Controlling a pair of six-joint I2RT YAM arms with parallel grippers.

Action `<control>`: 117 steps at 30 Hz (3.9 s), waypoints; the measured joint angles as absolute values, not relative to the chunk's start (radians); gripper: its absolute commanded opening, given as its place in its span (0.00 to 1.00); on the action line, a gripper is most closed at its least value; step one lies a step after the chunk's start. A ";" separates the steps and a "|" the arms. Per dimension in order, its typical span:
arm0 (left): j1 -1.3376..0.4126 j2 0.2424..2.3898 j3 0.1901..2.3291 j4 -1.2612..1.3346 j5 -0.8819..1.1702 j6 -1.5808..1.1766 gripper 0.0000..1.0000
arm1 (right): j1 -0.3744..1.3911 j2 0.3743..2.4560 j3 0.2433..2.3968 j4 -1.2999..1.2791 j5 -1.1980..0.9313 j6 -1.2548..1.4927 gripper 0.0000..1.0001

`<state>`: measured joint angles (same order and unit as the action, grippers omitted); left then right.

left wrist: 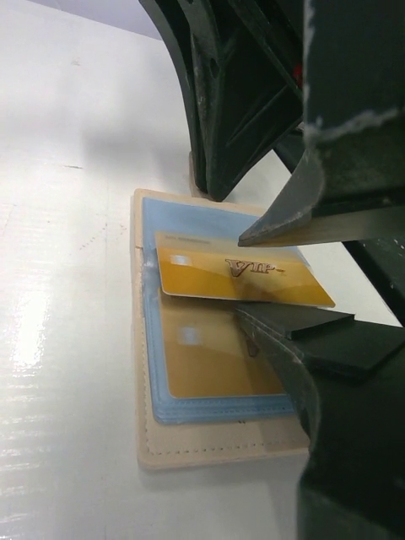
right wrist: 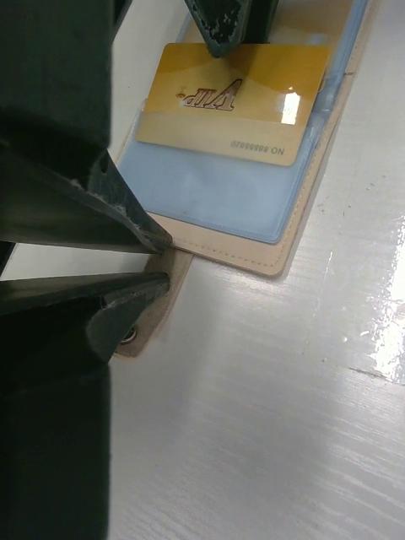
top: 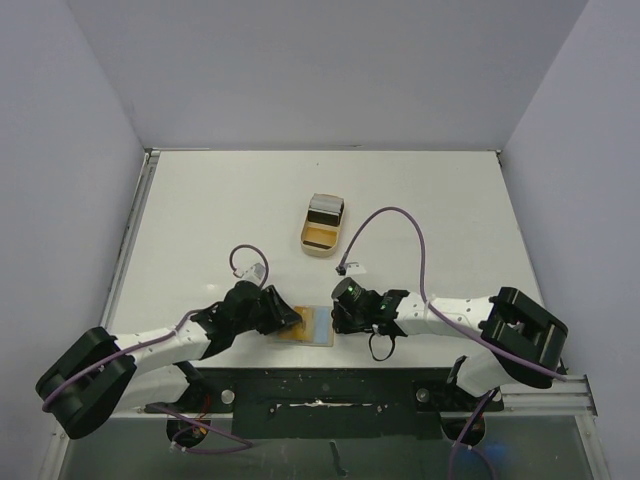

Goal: Put the credit cards into the card holder
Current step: Insert the credit card into the card holder.

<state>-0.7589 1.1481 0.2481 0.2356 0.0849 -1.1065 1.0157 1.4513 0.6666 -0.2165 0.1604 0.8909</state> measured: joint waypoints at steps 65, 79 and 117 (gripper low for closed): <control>-0.818 1.281 0.306 0.321 0.086 -1.039 0.39 | 1.015 1.483 0.665 -0.146 0.154 0.863 0.12; -0.820 1.281 0.306 0.340 0.091 -1.032 0.45 | 1.008 1.498 0.678 -0.136 0.160 0.841 0.19; -0.692 0.947 0.288 -0.096 -0.009 -1.036 0.55 | 1.015 1.564 0.772 -0.190 0.175 0.845 0.24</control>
